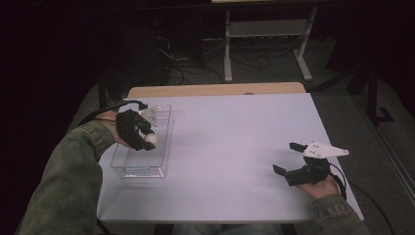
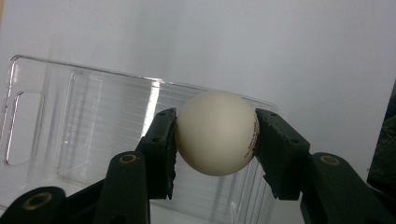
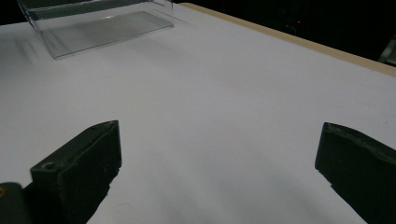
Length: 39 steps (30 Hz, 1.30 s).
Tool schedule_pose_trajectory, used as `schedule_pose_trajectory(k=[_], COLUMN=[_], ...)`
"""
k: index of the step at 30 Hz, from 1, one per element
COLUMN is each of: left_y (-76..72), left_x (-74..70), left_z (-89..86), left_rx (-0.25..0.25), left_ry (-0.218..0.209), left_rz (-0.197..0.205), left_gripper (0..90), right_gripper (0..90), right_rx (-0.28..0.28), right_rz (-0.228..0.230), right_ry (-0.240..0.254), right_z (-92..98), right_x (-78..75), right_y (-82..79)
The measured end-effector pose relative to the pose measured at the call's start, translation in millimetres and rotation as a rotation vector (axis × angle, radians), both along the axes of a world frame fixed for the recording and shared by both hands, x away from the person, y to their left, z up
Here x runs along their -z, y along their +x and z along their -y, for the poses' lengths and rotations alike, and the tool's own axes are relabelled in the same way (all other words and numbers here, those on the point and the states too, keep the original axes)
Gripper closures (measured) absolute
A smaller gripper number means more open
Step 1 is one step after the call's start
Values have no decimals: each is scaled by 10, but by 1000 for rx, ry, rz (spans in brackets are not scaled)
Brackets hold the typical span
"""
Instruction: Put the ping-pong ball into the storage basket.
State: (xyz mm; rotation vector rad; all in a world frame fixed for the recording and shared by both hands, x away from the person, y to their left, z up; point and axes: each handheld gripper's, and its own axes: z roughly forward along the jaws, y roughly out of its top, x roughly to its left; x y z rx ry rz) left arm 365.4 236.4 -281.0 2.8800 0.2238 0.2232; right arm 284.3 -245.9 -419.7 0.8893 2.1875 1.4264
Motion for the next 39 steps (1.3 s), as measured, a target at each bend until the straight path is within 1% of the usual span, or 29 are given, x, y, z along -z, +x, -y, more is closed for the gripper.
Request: schedule_pose_trajectory(k=[2,8,11,13,14,17,21,23,25,27,30,35,39], left_y=[-3,11,21,28,23,23,23,18,17,14,12,23,24], left_x=[7,97,137,160,175,216,284,307,326,349,389,458,522], left_z=[11,45,53,63,68,78,63,54,49,48,52,44,50], left_rx=[2,11,14,21,15,19,22,18,21,23,31,32,40], left_ry=[1,15,12,23,24,42,51,42,42,50,74,75,90], left_rz=[-1,-14,-22,-26,-29,-31,-37,-41,-43,-42,-44,-51,-55], left_gripper=[507,507,507,507,507,507,507,507,507,507,507,507,507], right_gripper=[0,0,0,0,0,0,0,0,0,0,0,0,0], right_rx=[-1,-2,-2,-3,-3,-3,-1,2,2,1,1,3,2], right_rz=[-1,-1,1,1,1,2,4,3,3,5,5,3,3], right_ry=[0,2,2,3,4,3,4,4,3,1,-1,-3,-5], right_z=[0,1,4,5,5,5,10,16,16,13,12,13,14], right_x=[0,-3,-3,-4,-4,-4,-10,-11,-11,-9,-8,-6,-3], right_y=[0,1,2,1,0,0,-1,-1,-1,1,2,1,3])
